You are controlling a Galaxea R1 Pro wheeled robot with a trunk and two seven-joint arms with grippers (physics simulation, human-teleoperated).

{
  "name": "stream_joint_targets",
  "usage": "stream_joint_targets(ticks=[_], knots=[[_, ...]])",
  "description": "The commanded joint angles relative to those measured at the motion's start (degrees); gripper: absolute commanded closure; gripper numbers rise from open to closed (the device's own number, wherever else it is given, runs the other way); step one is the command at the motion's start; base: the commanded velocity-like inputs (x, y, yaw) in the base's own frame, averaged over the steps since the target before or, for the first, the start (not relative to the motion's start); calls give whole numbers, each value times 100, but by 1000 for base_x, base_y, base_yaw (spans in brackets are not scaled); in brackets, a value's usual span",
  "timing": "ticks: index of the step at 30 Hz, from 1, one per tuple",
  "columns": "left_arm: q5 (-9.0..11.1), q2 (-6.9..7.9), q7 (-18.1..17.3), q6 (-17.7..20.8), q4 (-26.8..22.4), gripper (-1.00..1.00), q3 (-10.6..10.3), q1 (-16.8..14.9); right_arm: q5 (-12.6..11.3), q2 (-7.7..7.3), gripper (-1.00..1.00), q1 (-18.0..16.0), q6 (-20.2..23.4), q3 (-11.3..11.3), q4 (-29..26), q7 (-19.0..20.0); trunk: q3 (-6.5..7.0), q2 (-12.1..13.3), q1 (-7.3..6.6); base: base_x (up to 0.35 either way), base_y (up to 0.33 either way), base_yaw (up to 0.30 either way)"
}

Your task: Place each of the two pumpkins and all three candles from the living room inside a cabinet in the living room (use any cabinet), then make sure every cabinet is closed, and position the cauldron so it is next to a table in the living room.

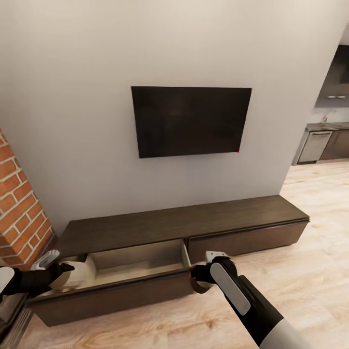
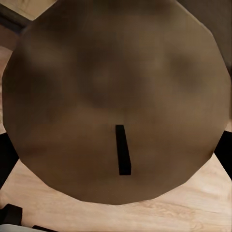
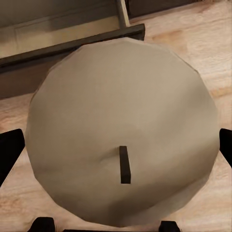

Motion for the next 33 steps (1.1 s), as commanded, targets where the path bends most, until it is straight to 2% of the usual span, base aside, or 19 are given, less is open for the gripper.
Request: stream_joint_targets(ticks=[1, 14, 20, 22, 25, 28, 31, 33], knots=[[96, -1, 56, 11, -2, 100, 4, -6, -68, -5, 100, -7, -11, 15, -12, -64, -7, -5, 1, 68, 328, 70], [93, -5, 64, 8, -2, 100, 4, -6, -68, -8, 100, -7, -9, 15, -24, -54, -6, -5, 1, 241, 125, 8], [86, -11, 75, 4, -2, 100, 1, -6, -63, 39, 100, -7, -9, 35, -22, -102, -3, -5, 1, 271, 24, 214], [73, -15, 96, 3, -6, 100, -6, -5, -61, 85, 100, -7, -13, 121, -24, -120, -3, -5, 1, 254, 4, 263], [59, -17, 113, 2, -21, 100, -15, -4, -57, 199, 100, -7, -37, 355, -27, -144, -3, -5, 1, 117, 1, 145], [54, -18, 116, -4, -33, 100, -24, -4, -48, 386, 100, -7, -48, 556, -19, -160, -3, -5, 1, 32, 0, 40], [47, -26, 127, -6, -49, 100, -51, -2, -3, 646, 100, -7, -45, 740, 22, -313, -3, -5, 1, 10, 0, 12], [35, -38, 142, -6, -47, 100, -102, -1, 1, 894, 100, -7, -49, 799, 45, -737, -3, -5, 1, 3, 0, 3]])
